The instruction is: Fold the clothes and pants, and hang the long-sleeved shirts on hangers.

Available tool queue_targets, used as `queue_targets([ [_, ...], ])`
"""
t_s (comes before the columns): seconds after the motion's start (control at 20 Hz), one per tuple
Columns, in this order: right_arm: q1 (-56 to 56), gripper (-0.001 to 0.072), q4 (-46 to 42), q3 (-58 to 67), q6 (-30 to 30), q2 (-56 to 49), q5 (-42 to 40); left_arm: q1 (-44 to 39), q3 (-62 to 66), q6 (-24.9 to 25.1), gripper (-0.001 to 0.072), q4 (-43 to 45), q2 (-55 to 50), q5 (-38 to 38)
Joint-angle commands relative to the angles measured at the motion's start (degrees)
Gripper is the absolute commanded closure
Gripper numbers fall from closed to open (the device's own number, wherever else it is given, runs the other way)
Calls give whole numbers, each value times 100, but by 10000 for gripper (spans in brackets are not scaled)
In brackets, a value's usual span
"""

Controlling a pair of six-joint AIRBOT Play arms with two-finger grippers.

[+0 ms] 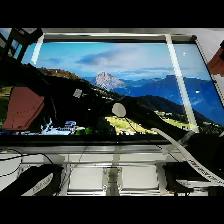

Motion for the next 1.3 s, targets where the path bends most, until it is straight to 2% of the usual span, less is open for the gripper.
queue_targets([
  [0.0,210,177,35,-2,525,-487,-850,-46,9,-352,673,50,-4,251],
  [0.2,96,178,-105,-4,804,-769,-807,-46,9,-474,674,101,-4,402],
  [0.55,385,180,-74,-4,881,-986,-820,-46,9,-540,674,116,-4,575],
  [0.7,411,182,-76,-4,1379,-1276,-859,-46,9,-540,674,114,0,568],
  [0.75,413,216,-79,-4,1530,-1331,-909,-46,9,-540,674,116,0,568],
  [0.85,413,478,-74,-4,1845,-1397,-1143,-46,9,-540,673,116,0,573],
  [0.9,411,659,-74,-4,1893,-1401,-1248,-46,9,-540,674,116,0,573],
  [0.95,391,700,-87,0,1895,-1401,-1294,-46,9,-540,674,118,0,570],
  [1.1,96,701,-236,2,2291,-1266,-662,-39,11,-627,674,542,28,573],
  [1.25,-503,703,-761,2,2337,-496,247,-39,11,-859,674,1099,160,573],
])
